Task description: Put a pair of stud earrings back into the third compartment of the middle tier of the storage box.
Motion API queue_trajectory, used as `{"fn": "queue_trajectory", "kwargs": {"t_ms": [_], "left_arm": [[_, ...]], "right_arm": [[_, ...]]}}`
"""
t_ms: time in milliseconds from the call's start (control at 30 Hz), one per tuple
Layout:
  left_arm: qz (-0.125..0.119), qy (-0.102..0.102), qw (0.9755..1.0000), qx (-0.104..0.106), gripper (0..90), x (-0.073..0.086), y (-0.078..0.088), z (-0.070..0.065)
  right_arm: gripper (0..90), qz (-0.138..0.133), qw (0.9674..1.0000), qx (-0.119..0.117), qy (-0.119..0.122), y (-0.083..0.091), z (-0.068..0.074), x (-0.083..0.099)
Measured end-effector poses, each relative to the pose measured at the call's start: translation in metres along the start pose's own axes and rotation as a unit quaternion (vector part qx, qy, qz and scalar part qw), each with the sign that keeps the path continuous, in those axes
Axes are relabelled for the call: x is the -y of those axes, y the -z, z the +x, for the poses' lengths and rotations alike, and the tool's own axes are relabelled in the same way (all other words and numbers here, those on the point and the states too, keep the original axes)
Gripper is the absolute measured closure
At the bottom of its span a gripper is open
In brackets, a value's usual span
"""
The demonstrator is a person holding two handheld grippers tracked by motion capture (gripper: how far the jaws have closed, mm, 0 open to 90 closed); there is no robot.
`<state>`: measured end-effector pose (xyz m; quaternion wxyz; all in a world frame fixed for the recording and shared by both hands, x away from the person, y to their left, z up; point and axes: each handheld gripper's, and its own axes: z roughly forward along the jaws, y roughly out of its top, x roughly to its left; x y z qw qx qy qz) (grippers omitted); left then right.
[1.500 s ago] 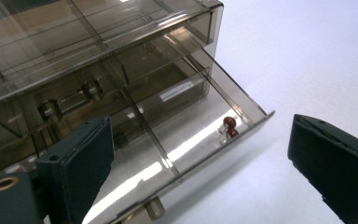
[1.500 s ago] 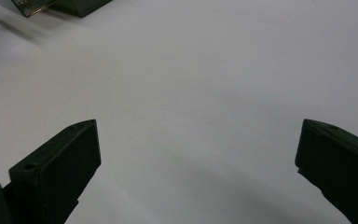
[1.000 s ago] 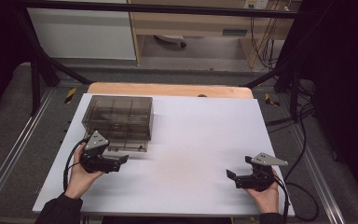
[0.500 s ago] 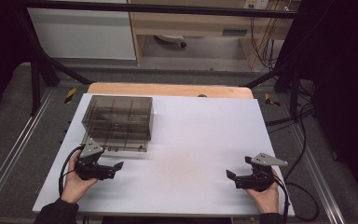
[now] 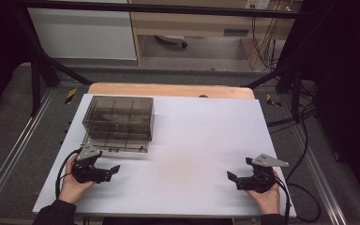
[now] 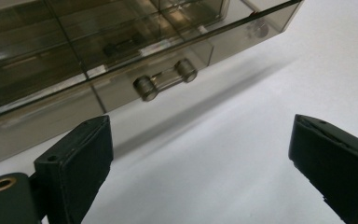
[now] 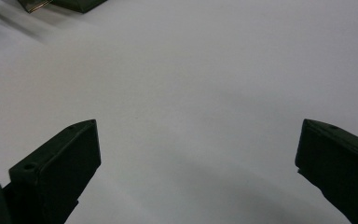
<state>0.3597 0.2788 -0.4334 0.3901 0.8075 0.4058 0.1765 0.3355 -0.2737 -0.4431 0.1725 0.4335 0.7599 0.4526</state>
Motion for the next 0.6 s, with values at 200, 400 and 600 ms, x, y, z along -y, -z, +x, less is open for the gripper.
{"fn": "queue_trajectory", "kwargs": {"t_ms": [200,400,600], "left_arm": [[0.002,-0.001,1.0000,0.000,5.9,0.0060,-0.0009,0.0027],[0.007,-0.001,1.0000,-0.002,5.9,0.0100,0.0009,0.0064],[0.004,0.003,1.0000,-0.002,5.9,0.0109,0.0010,0.0079]], "right_arm": [[0.6,0.003,1.0000,-0.001,0.001,-0.0003,-0.0001,0.0008],[0.6,0.004,1.0000,-0.001,0.001,-0.0001,-0.0002,0.0011],[0.6,0.004,1.0000,-0.001,0.001,-0.0004,-0.0001,0.0015]]}}
